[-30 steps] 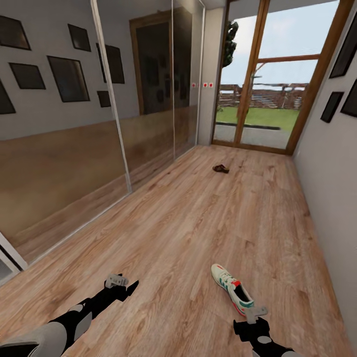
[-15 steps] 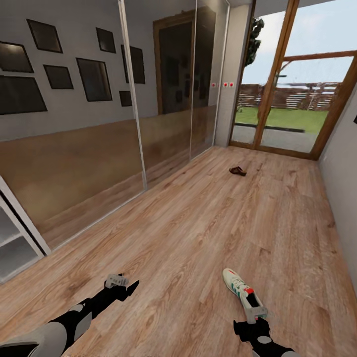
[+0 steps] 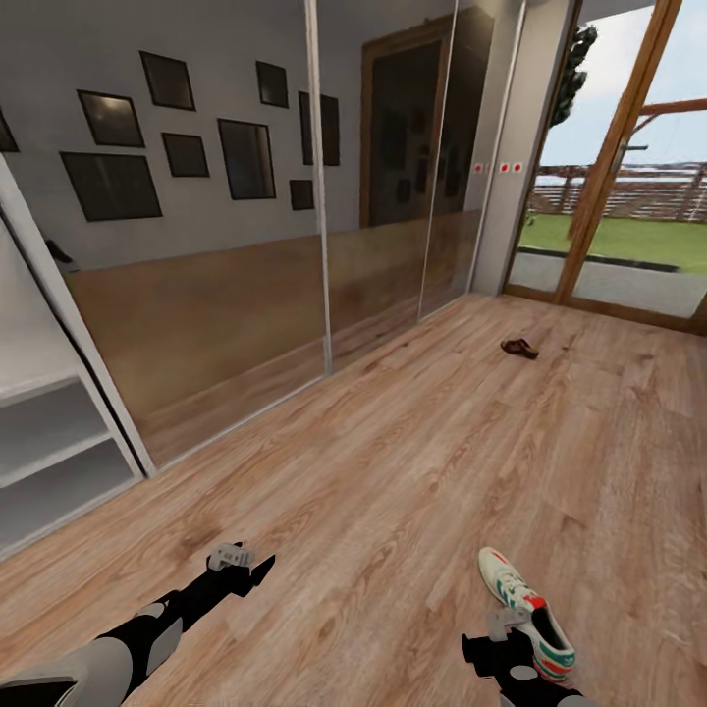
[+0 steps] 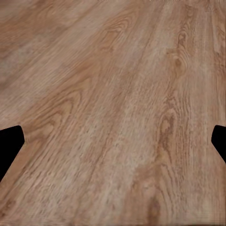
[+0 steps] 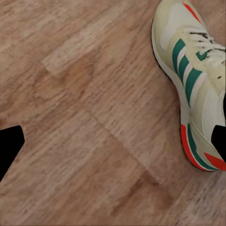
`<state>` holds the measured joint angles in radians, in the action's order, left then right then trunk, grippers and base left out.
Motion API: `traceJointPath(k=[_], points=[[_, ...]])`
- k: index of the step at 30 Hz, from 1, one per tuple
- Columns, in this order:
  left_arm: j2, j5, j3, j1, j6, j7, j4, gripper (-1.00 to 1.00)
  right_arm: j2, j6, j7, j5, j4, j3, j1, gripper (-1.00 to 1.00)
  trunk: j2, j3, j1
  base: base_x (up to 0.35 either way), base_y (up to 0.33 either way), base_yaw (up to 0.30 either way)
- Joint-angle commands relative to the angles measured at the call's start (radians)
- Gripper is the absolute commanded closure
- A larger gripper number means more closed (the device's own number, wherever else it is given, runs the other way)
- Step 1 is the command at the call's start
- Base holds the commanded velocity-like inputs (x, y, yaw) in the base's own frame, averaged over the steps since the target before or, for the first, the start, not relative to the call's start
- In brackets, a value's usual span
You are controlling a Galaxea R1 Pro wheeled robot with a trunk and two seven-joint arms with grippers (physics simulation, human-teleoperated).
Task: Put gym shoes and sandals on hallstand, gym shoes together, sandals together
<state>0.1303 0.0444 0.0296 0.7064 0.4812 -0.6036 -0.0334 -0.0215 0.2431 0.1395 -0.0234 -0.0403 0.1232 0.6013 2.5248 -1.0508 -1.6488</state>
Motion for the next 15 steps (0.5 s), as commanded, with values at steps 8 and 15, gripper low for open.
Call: traceJointPath(k=[8,15], points=[[0.0,0.005,0.003,0.001,0.0,-0.007,0.002,-1.0,0.0,0.005,0.006,-0.003,-0.004,0.007,0.002,-1.0,0.0,-0.001,0.0,0.0,0.0,0.296],[0.0,0.005,0.003,0.001,-0.001,-0.007,0.002,-1.0,0.0,0.005,0.005,-0.003,-0.004,0.007,0.002,-1.0,0.0,-0.001,0.0,0.083,0.0,0.179]])
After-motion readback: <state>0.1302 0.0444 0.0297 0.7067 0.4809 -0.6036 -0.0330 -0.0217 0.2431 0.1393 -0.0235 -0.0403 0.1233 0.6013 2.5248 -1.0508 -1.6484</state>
